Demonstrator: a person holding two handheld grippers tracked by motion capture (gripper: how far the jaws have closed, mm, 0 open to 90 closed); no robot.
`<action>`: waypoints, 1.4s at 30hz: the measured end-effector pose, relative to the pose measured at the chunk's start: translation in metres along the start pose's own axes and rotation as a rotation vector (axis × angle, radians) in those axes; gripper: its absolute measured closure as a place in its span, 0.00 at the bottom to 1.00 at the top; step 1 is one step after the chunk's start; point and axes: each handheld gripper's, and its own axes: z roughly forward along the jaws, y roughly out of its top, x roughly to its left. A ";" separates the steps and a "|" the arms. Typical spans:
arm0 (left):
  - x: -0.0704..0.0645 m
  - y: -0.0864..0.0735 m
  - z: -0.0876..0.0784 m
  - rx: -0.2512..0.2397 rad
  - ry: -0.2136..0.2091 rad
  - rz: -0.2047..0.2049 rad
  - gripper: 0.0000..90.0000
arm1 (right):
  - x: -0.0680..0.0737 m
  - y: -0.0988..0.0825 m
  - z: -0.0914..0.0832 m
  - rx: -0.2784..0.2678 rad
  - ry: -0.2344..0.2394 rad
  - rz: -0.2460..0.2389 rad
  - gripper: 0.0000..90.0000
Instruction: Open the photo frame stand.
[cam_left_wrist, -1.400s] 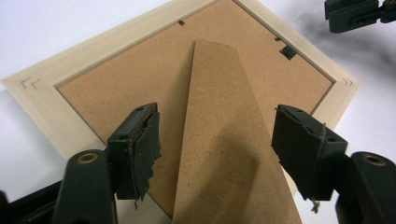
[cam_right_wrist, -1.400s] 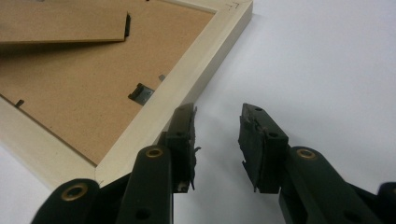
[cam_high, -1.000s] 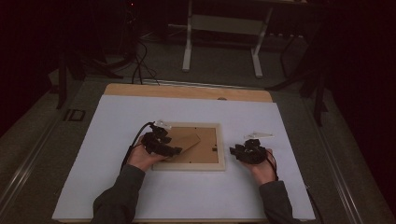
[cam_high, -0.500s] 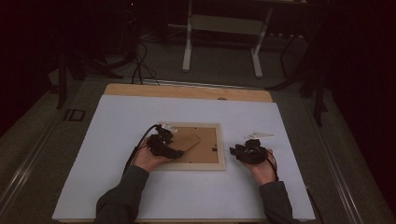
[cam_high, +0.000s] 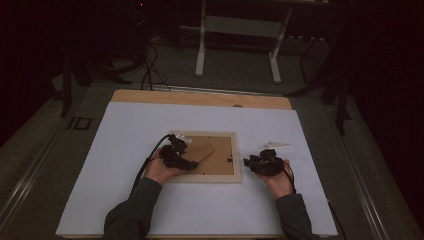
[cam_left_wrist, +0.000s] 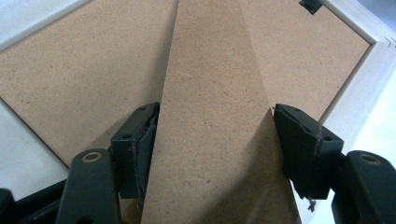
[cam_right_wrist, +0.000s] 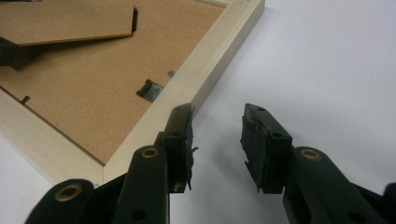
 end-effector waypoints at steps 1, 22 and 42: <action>0.000 0.000 0.000 0.000 0.000 0.003 0.39 | 0.000 0.000 0.000 -0.001 0.001 0.001 0.70; -0.011 -0.004 -0.003 -0.042 0.072 0.115 0.42 | 0.004 0.012 0.004 0.004 0.012 -0.018 0.68; -0.020 -0.007 -0.007 -0.083 0.122 0.169 0.42 | -0.003 0.034 0.006 -0.019 0.016 -0.014 0.68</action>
